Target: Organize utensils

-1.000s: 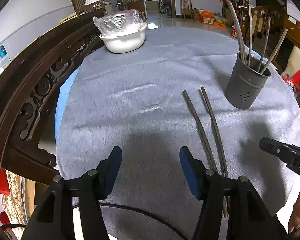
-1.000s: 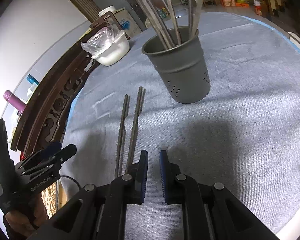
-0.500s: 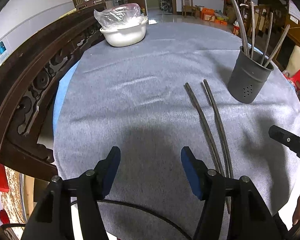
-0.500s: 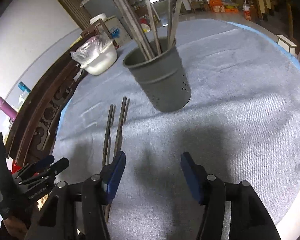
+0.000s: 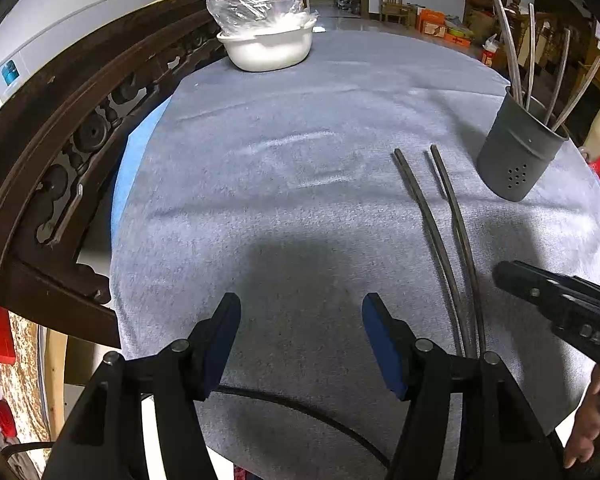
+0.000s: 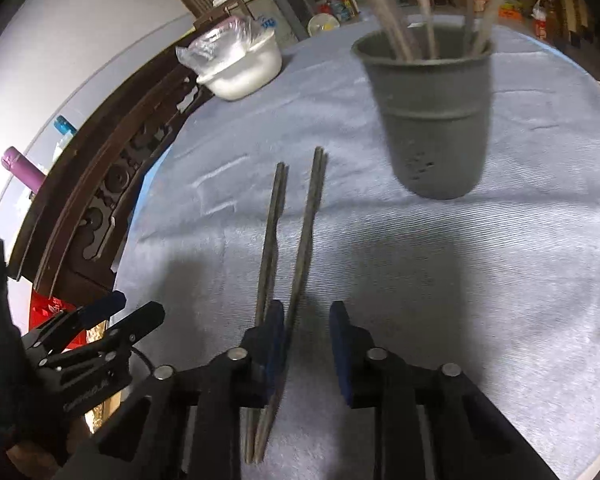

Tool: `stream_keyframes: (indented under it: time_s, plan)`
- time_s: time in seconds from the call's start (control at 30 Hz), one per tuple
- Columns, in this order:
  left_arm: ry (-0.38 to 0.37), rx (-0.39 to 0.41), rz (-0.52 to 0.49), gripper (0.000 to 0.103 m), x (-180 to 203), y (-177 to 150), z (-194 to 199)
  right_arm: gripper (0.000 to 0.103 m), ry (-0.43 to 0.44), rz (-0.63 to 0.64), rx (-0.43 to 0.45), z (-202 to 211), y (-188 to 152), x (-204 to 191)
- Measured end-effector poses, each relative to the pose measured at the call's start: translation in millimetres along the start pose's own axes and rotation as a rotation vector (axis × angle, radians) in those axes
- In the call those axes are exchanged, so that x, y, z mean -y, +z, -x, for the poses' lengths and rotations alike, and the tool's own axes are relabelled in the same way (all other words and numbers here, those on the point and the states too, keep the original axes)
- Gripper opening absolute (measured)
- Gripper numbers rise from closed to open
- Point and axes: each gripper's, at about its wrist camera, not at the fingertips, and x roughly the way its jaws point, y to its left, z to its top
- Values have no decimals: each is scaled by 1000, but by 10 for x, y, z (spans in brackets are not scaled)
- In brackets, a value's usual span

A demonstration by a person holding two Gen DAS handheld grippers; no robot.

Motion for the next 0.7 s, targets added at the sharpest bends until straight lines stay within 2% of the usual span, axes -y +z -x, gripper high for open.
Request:
stream_keyframes:
  time_s: [0.3, 0.43, 0.6, 0.7]
  plan:
    - [-17, -15, 9, 64, -8, 12, -19, 15, -19, 11, -71, -226, 15, -89]
    - [-22, -22, 7, 64, 3, 21, -27, 10, -28, 24, -76, -220, 7, -72]
    - [-39, -35, 5, 64, 56, 32, -20, 9, -67, 23, -81, -151, -7, 0]
    - [-47, -36, -3, 64, 102, 39, -2, 9, -65, -22, -81, -77, -26, 139]
